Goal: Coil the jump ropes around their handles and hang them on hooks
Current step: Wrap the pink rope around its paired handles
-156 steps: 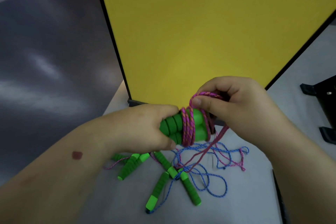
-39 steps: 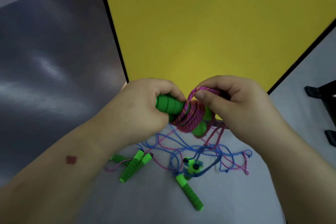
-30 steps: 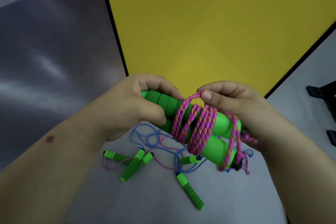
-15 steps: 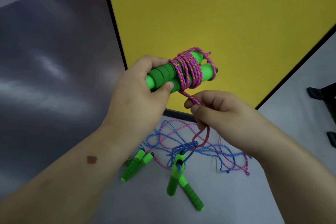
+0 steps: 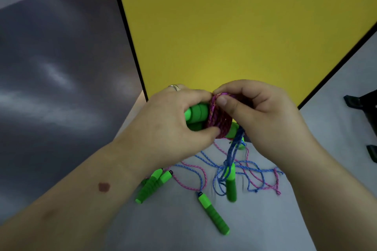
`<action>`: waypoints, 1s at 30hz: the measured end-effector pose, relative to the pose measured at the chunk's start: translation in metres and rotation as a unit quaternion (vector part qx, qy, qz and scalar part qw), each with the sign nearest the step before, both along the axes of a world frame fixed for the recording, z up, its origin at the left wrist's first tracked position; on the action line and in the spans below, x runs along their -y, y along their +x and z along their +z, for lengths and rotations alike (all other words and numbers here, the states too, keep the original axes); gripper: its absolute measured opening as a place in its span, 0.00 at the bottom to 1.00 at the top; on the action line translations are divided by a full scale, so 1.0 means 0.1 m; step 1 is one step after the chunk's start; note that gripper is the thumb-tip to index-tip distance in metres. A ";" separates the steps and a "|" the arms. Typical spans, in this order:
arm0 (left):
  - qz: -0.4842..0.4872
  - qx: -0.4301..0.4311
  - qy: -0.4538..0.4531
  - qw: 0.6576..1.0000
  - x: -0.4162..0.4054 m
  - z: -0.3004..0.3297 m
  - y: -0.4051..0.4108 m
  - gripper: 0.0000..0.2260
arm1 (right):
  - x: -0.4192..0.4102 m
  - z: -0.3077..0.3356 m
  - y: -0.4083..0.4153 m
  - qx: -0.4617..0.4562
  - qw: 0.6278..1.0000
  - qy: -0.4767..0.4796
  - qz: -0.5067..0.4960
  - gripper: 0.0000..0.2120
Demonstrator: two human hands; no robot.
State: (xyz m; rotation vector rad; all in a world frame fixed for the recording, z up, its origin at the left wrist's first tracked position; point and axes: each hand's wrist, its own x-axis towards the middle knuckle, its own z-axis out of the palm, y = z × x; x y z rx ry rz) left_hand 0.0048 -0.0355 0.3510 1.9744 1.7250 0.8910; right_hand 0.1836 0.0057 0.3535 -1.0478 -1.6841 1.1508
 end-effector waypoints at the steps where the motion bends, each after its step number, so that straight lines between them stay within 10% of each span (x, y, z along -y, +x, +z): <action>1: 0.002 0.000 0.002 1.000 -0.01 0.00 0.01 0.16 | 0.00 0.01 -0.01 -0.019 1.000 -0.012 0.001 0.05; 9: 0.079 0.180 -0.023 0.980 -0.11 -0.07 -0.05 0.01 | -0.07 -0.01 0.07 -0.151 0.984 -0.094 -0.001 0.09; 13: 0.122 0.287 -0.065 0.948 -0.15 -0.08 -0.12 0.07 | -0.16 -0.10 0.19 -0.057 0.990 -0.076 -0.106 0.25; 17: 0.150 0.345 -0.075 0.923 -0.19 -0.09 -0.20 0.12 | -0.11 -0.19 0.18 0.031 0.990 -0.106 -0.085 0.19; 26: 0.129 0.307 -0.078 0.940 -0.16 -0.06 -0.28 0.09 | -0.09 -0.28 0.17 0.172 0.984 -0.015 -0.038 0.09; 30: 0.151 0.259 -0.059 0.952 -0.16 -0.09 -0.36 0.06 | -0.12 -0.23 0.27 0.082 0.989 -0.117 -0.024 0.08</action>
